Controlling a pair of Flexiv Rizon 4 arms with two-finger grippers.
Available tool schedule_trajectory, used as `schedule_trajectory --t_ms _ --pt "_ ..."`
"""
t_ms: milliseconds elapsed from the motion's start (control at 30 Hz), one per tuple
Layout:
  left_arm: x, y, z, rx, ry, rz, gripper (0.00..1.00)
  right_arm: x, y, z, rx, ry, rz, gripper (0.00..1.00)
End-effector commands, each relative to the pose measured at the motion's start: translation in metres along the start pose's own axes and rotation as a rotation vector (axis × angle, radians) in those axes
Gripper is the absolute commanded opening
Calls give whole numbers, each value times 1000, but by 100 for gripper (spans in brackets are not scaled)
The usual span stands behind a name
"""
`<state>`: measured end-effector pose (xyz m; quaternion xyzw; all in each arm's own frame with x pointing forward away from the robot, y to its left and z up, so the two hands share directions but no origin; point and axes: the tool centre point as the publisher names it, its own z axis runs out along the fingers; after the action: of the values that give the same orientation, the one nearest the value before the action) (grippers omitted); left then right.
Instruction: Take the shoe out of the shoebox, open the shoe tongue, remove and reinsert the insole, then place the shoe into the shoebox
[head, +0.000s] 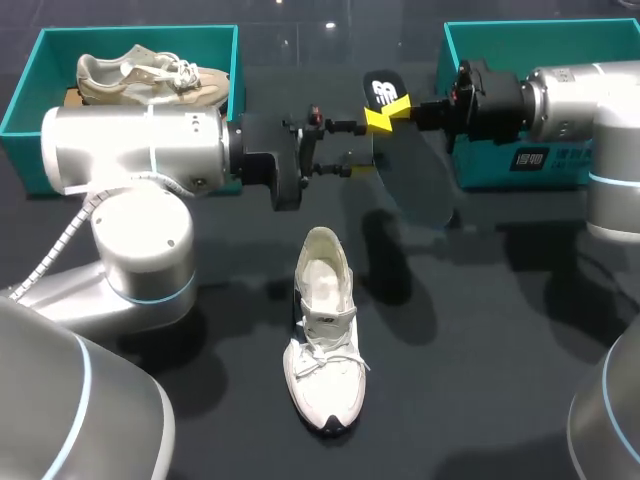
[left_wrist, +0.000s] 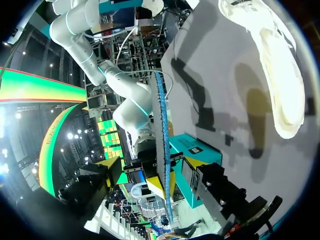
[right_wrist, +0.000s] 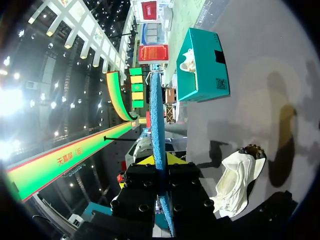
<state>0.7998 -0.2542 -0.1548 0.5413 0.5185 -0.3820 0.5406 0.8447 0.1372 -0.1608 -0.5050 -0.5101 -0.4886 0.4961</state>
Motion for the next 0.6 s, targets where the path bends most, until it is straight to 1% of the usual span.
schedule_trajectory --t_ms 33,67,200,267,333,433,533,600 --pt "4 11 13 11 -2 -3 67 1 0 0 2 -4 1 0" --pt "4 12 15 11 -1 -3 68 1 0 0 2 -4 1 0" --pt "6 14 21 18 -8 -9 62 1 0 0 2 -4 1 0" --pt "7 14 24 19 -10 -7 62 1 0 0 2 -4 1 0" --pt "6 14 27 23 -15 -5 49 1 0 0 2 -4 1 0" --pt "7 15 30 21 -13 4 45 1 0 0 2 -4 1 0" --pt "7 15 31 25 -15 5 36 1 0 0 2 -4 1 0" --pt "7 16 32 26 -18 5 34 1 0 0 2 -4 1 0"
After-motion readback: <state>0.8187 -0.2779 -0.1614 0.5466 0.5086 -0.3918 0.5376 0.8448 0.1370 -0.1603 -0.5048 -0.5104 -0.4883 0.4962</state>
